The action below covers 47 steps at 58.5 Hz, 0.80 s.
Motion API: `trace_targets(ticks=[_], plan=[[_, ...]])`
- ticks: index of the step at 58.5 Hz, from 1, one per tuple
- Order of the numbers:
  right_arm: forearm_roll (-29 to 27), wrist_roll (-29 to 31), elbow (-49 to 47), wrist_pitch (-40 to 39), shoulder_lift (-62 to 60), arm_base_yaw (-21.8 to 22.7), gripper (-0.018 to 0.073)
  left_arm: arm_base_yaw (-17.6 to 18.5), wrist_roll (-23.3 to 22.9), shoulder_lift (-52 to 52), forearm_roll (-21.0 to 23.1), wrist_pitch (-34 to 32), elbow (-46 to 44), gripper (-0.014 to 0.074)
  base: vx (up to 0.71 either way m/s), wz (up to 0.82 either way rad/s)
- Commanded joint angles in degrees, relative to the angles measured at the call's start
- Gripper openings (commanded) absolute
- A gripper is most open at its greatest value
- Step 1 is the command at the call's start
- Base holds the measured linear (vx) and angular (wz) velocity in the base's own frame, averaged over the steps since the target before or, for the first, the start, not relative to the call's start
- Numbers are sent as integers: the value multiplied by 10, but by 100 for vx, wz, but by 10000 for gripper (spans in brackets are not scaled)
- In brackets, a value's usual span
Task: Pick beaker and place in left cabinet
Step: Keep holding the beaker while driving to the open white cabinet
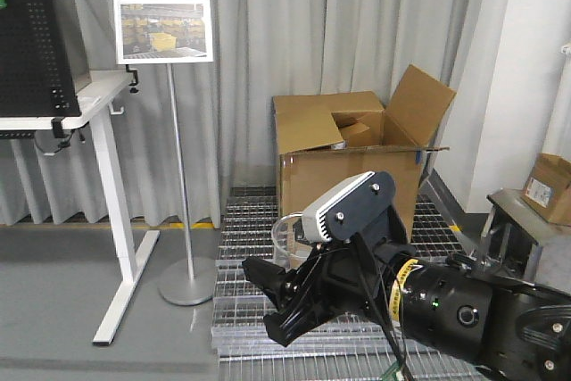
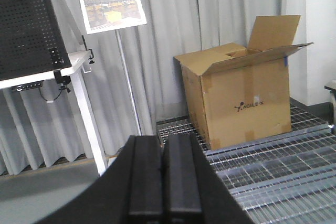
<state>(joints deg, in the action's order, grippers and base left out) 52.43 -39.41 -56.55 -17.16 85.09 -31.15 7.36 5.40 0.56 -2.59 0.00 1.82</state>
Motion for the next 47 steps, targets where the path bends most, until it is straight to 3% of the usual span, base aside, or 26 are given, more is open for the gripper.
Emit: trace_targets(ticks=[1,25,47], plan=[[-10,3,-20,-30,-22,2,-6,0,-2,11,2,-43,9,1,55,-4],[-10,3,-20,-30,-22,2,-6,0,-2,11,2,-43,9,1,47,-20],[-10,3,-20,-30,-22,2,-6,0,-2,11,2,-43,9,1,35,-66]])
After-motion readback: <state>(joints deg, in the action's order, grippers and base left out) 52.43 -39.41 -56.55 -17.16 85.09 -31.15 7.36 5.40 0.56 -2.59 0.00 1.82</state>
